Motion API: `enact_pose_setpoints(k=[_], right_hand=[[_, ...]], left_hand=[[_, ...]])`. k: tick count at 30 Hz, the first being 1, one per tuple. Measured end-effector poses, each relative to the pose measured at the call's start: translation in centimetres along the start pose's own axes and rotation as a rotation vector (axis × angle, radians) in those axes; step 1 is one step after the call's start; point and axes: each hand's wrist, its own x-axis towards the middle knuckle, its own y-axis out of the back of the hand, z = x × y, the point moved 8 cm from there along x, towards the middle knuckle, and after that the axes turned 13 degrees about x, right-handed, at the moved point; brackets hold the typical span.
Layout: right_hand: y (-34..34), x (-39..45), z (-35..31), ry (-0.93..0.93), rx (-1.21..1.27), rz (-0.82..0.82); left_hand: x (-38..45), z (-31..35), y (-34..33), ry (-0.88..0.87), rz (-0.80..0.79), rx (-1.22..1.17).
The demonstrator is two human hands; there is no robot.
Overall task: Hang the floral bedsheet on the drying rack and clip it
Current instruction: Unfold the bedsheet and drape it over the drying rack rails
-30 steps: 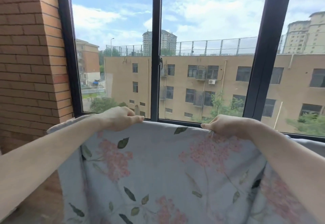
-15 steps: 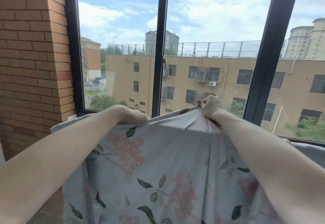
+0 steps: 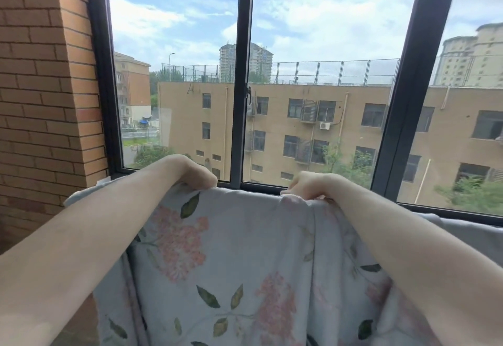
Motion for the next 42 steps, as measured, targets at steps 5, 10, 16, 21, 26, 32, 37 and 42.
enact_pose_setpoints(k=[5, 10, 16, 21, 26, 32, 37, 42], right_hand=[[-0.6, -5.6, -7.6, 0.369, 0.272, 0.1], [-4.0, -6.5, -8.3, 0.375, 0.027, 0.127], [-3.4, -5.6, -7.6, 0.34, 0.128, 0.066], [-3.9, -5.2, -7.9, 0.353, 0.109, 0.06], [-4.0, -4.9, -8.2, 0.367, 0.081, 0.082], [-3.9, -4.6, -8.4, 0.352, 0.09, 0.079], [-4.2, -4.3, -8.3, 0.34, 0.123, 0.054], [-3.9, -4.0, -7.7, 0.313, 0.161, 0.013]], left_hand=[[0.0, 0.7, 0.5, -0.033, -0.008, 0.091], [0.2, 1.3, 0.7, -0.039, 0.032, 0.084], [1.8, -0.4, 2.4, -0.048, 0.547, -0.353], [-2.7, -8.4, 1.4, 0.088, 1.031, -0.463], [-4.7, -20.5, -5.1, 0.349, 1.083, -0.41], [-4.4, -23.4, -8.6, 0.368, 0.942, -0.319], [-2.8, -22.8, -7.9, 0.453, 0.837, -0.25], [-2.9, -22.4, -5.6, 0.489, 0.816, -0.083]])
